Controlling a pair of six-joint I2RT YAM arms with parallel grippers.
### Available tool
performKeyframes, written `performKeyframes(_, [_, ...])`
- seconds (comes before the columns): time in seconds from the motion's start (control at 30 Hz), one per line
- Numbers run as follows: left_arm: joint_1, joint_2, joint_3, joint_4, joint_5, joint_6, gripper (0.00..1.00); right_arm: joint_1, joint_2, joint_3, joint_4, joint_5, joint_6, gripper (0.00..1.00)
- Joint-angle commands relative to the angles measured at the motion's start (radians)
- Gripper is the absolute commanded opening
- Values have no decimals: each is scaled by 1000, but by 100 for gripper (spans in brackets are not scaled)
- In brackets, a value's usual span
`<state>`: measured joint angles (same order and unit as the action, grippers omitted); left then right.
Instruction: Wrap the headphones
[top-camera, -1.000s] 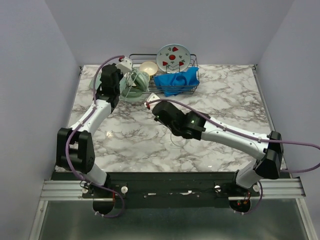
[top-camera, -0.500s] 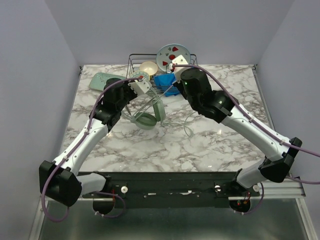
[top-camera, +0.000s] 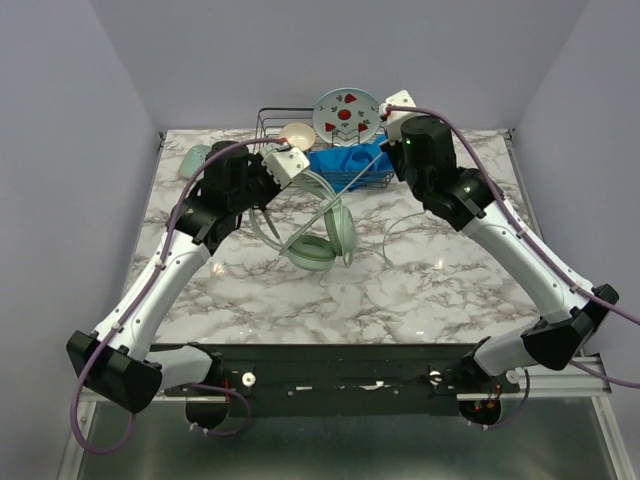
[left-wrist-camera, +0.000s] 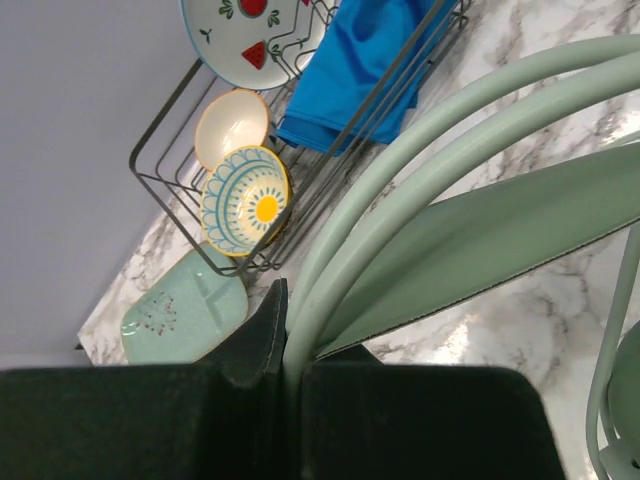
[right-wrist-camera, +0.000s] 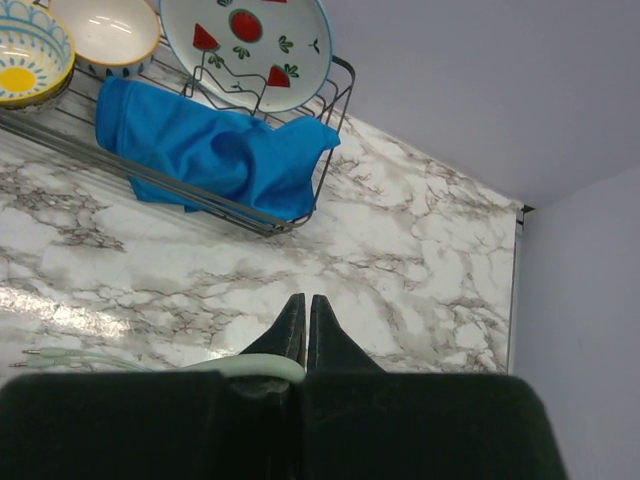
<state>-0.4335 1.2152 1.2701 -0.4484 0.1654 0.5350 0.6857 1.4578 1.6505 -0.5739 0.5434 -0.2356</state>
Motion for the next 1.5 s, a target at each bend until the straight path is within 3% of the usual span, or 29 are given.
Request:
performKeyframes(0.0, [4, -23, 106, -216, 150, -98, 0, -90, -62, -58, 63, -123, -65, 1])
performKeyframes(0.23, [4, -19, 248, -341, 313, -199, 0, -135, -63, -135, 134, -387, -45, 1])
performKeyframes(0.3, [6, -14, 320, -348, 345, -256, 0, -133, -68, -188, 183, -521, -33, 9])
performKeyframes(0.33, [4, -10, 348, -343, 335, -326, 0, -133, -68, -211, 201, -578, -25, 18])
performKeyframes(0.43, [4, 12, 466, -335, 252, -446, 0, -133, -70, -288, 304, -784, 27, 33])
performKeyframes(0.6, [4, 44, 658, -334, 243, -562, 0, -130, -16, -376, 557, -989, 218, 47])
performKeyframes(0.77, [4, 70, 810, -345, 253, -630, 0, -118, 114, -426, 799, -1016, 381, 52])
performKeyframes(0.87, [4, 86, 871, -346, 249, -652, 0, -97, 186, -420, 861, -1042, 432, 55])
performKeyframes(1.3, [6, 112, 992, -335, 128, -642, 0, -68, 341, -574, 928, -918, 433, 54])
performKeyframes(1.47, [16, 115, 985, -322, 63, -645, 0, -67, 409, -627, 950, -909, 450, 48])
